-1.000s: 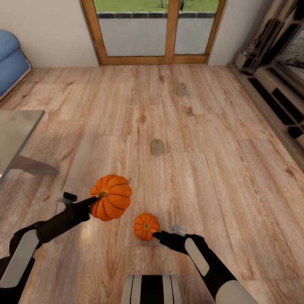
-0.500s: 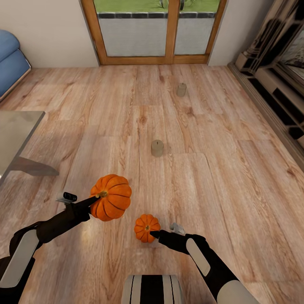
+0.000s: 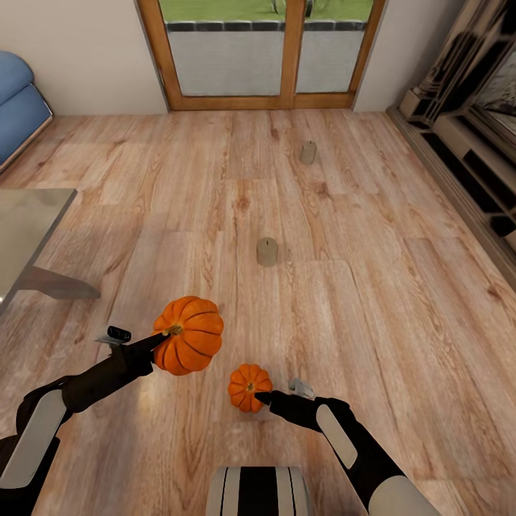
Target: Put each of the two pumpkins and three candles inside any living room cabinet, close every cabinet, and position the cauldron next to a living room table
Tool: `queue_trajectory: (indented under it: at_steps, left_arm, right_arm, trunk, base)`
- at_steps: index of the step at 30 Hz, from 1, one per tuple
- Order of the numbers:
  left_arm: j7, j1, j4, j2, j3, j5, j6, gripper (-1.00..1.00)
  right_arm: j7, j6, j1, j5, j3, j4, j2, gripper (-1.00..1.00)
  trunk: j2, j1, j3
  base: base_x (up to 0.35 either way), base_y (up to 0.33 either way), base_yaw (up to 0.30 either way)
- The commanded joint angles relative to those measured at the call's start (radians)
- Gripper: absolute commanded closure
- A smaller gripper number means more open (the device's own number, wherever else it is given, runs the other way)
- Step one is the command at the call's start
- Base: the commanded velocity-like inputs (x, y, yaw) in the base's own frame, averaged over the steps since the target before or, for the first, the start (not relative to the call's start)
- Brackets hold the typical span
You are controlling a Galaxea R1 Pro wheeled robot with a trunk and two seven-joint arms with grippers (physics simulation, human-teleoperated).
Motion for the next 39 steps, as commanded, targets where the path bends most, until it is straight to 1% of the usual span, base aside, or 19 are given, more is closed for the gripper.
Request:
queue_trajectory:
  at_steps: [1, 11, 28, 35, 39]
  left_arm:
    - [-0.003, 0.000, 0.000, 0.000, 0.000, 0.000, 0.004, 1.00]
    - [-0.002, 0.000, 0.000, -0.001, -0.005, -0.001, 0.003, 1.00]
    - [0.002, 0.000, 0.002, -0.003, -0.007, -0.003, 0.001, 1.00]
    - [0.003, 0.000, 0.000, -0.003, -0.008, -0.003, 0.001, 1.00]
    - [0.002, 0.000, 0.001, -0.003, -0.007, -0.003, 0.001, 1.00]
  right_arm:
    - [0.001, 0.004, 0.000, 0.001, -0.001, -0.001, 0.000, -1.00]
    - [0.001, 0.004, 0.000, 0.001, -0.001, 0.000, 0.000, -1.00]
    - [0.002, 0.004, 0.000, 0.001, -0.001, 0.000, 0.000, -1.00]
    - [0.001, 0.004, 0.000, -0.001, -0.001, 0.000, -0.001, -1.00]
    - [0.000, 0.002, 0.000, -0.004, -0.001, 0.000, -0.010, -1.00]
  trunk:
    - [0.000, 0.000, -0.001]
    - [0.000, 0.000, -0.001]
    - [0.000, 0.000, -0.001]
    - [0.000, 0.000, -0.001]
    - [0.000, 0.000, -0.001]
  base:
    - [0.000, 0.000, 0.000]
    - [0.000, 0.080, 0.000]
    - [0.020, 0.003, 0.000]
    - [0.095, -0.101, 0.000]
    - [0.048, -0.041, 0.000]
